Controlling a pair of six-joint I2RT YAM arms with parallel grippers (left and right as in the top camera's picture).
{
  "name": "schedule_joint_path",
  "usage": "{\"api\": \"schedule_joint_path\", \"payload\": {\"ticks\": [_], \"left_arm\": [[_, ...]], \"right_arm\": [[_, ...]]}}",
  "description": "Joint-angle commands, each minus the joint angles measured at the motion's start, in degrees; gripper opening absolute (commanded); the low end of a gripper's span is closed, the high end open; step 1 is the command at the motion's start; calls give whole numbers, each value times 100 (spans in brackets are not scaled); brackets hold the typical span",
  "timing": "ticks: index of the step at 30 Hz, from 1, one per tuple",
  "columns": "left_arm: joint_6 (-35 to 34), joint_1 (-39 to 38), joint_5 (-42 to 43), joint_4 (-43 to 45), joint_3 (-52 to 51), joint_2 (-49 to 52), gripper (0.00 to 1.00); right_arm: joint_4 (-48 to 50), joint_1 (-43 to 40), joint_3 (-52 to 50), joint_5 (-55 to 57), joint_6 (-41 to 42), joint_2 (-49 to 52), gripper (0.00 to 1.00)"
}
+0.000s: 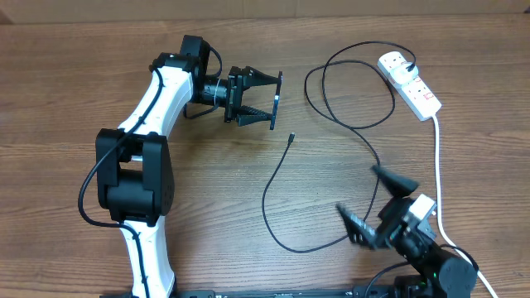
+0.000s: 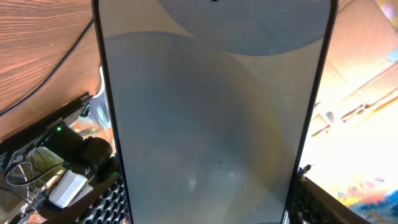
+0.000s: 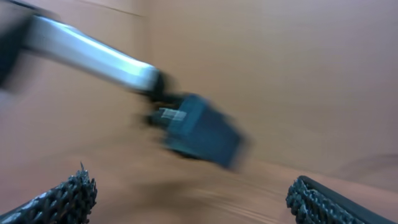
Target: Plug charger to phone and switch on socket
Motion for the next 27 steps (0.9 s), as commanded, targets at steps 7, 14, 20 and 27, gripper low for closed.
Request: {"api": "schedule_joint_path", "payload": {"ticks": [7, 14, 20, 27], "left_arm": [[-551, 33, -177, 57, 173, 48, 64], [-719, 33, -192, 155, 173, 48, 63], [-721, 33, -367, 153, 173, 48, 63], [-717, 0, -669, 149, 173, 48, 63]], "right_arm": [[398, -22, 962, -608, 2216, 63, 100], [-4553, -24, 3779, 813, 127, 1816, 100], [-6494, -13, 5600, -391, 13, 4022, 100], [-5788, 485, 5855, -1939, 109, 5324, 80]]}}
